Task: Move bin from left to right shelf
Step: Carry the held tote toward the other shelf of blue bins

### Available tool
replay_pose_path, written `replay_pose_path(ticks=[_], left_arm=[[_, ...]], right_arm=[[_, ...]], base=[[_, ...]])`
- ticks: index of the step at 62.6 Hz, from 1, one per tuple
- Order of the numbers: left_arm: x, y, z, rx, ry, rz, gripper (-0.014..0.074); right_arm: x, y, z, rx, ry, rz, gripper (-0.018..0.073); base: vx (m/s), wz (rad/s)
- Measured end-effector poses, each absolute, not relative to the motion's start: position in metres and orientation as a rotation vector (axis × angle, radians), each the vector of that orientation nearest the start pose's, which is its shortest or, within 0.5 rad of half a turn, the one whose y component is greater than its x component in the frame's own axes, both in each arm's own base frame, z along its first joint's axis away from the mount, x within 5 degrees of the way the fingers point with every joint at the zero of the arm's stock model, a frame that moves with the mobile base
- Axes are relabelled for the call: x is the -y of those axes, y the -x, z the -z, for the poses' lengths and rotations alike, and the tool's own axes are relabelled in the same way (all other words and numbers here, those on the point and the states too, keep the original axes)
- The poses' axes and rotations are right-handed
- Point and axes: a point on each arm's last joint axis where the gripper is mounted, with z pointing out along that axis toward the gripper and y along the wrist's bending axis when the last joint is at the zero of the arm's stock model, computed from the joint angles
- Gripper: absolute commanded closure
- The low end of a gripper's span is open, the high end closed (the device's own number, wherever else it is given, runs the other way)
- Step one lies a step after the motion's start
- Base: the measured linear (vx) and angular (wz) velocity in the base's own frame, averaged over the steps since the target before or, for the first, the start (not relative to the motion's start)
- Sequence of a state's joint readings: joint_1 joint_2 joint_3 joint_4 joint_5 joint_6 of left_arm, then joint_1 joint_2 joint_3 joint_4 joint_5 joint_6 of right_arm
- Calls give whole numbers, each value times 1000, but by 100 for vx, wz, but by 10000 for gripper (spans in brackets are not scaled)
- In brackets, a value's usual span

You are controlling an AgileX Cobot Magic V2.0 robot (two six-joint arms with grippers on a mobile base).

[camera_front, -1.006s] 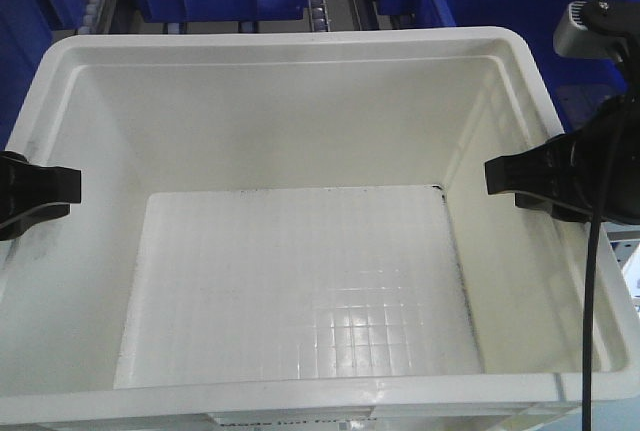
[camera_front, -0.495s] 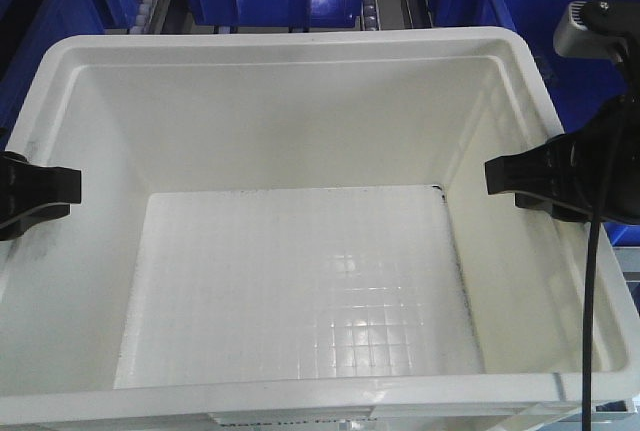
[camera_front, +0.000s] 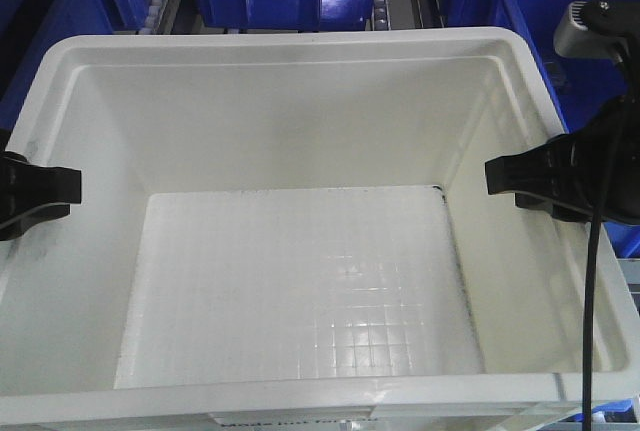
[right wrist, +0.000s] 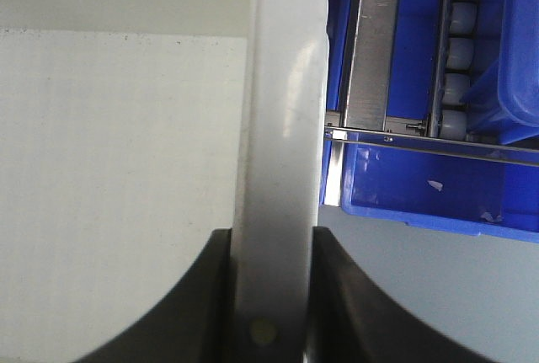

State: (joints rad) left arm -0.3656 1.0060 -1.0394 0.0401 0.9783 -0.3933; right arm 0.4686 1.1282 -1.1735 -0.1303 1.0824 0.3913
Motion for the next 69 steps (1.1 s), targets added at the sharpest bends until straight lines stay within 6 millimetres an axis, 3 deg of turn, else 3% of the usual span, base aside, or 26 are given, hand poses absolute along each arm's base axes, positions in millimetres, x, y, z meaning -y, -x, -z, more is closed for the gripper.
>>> replay_pose_path(ticks=[69], left_arm=[[64,-176,-365,-2450,22,291,565]], right_arm=[[-87,-194,-376,-2519,127,-183,485]], base=[[5,2]])
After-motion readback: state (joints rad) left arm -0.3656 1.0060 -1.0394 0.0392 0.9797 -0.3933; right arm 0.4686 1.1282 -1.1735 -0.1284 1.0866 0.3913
